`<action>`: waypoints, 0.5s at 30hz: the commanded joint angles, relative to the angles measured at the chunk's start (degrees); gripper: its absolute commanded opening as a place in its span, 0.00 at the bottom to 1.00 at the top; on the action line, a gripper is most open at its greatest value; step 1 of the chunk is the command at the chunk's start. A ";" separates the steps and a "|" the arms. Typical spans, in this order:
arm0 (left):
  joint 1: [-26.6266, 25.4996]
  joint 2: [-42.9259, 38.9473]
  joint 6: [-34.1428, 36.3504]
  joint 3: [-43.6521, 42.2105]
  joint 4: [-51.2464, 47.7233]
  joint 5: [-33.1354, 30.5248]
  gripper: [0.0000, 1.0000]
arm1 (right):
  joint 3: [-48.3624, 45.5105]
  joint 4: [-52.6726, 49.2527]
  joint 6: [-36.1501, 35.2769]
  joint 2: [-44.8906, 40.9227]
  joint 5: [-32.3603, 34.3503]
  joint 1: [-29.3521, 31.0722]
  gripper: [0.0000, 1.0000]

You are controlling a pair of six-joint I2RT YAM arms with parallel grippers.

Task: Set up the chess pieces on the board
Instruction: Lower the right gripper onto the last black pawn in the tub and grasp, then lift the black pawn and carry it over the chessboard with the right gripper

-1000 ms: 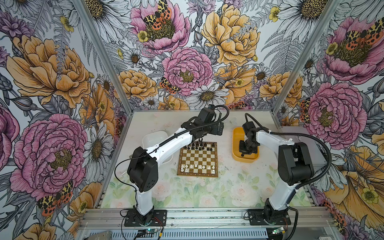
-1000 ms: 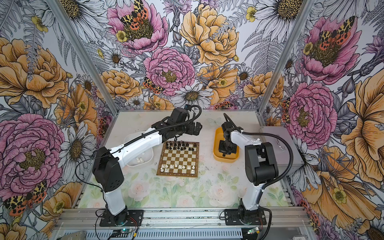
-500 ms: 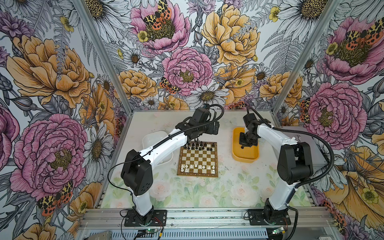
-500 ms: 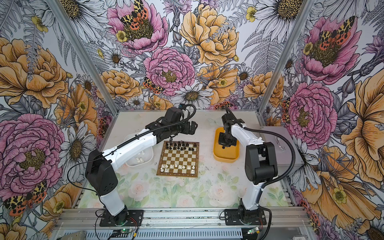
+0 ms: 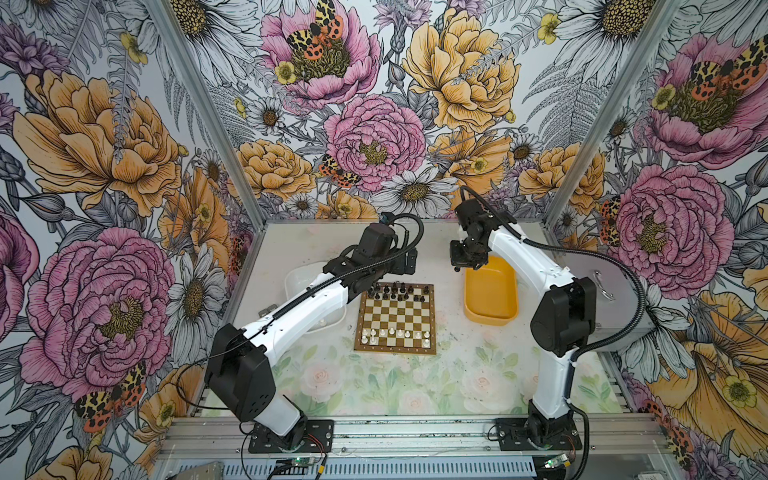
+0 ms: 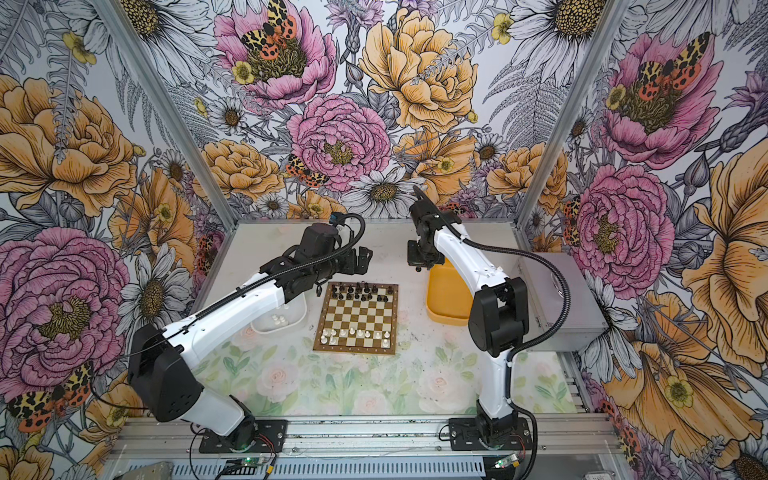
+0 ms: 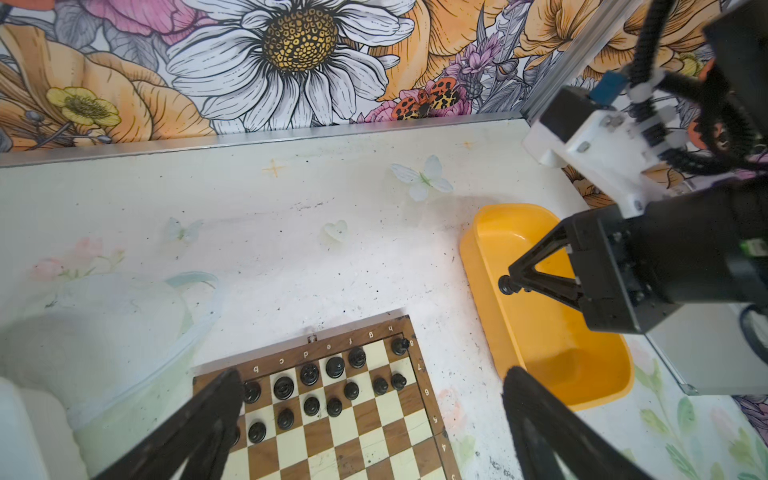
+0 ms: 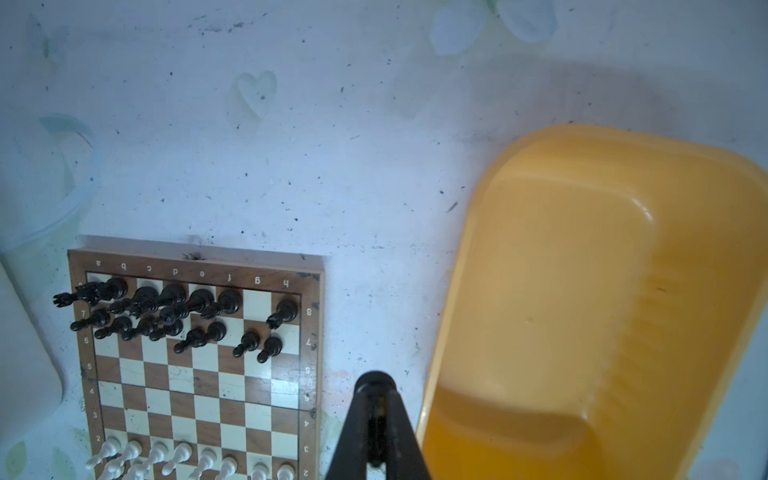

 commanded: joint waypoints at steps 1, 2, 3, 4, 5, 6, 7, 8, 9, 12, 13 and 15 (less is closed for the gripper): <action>1.29 -4.84 -0.60 -3.78 1.82 -2.51 0.99 | 4.01 -3.24 -0.04 3.72 0.04 2.14 0.00; 1.53 -6.13 -0.78 -5.04 1.80 -2.69 0.99 | 5.08 -3.45 0.05 4.78 -0.16 2.67 0.00; 2.12 -7.57 -0.84 -6.43 1.87 -2.99 0.99 | 6.38 -3.73 0.22 5.95 -0.17 3.33 0.00; 2.74 -9.14 -1.00 -7.88 1.97 -2.74 0.99 | 7.69 -4.09 0.31 7.09 -0.24 3.97 0.00; 3.32 -10.55 -0.96 -9.18 1.96 -2.63 0.99 | 8.86 -4.24 0.31 8.17 -0.29 4.52 0.00; 3.78 -11.69 -0.90 -10.38 2.12 -2.69 0.99 | 9.68 -4.33 0.32 8.96 -0.20 5.04 0.00; 4.36 -13.02 -0.83 -11.66 2.31 -2.72 0.99 | 10.49 -4.47 0.39 10.18 -0.04 5.57 0.00; 5.01 -14.25 -0.83 -12.88 2.42 -2.73 0.99 | 11.25 -4.48 0.40 11.22 -0.02 5.98 0.00; 5.49 -15.31 -0.99 -13.90 2.49 -2.70 0.99 | 11.81 -4.46 0.49 12.04 -0.07 6.37 0.00; 7.01 -18.15 -1.00 -15.97 2.44 -2.42 0.99 | 13.75 -4.52 0.82 14.52 -0.25 7.31 0.00; 7.48 -19.07 -0.83 -16.49 2.44 -2.38 0.99 | 14.26 -4.59 1.01 15.17 -0.31 7.58 0.00; 8.35 -20.34 -0.54 -17.24 2.46 -2.22 0.99 | 15.39 -4.64 1.19 16.24 -0.38 7.94 0.00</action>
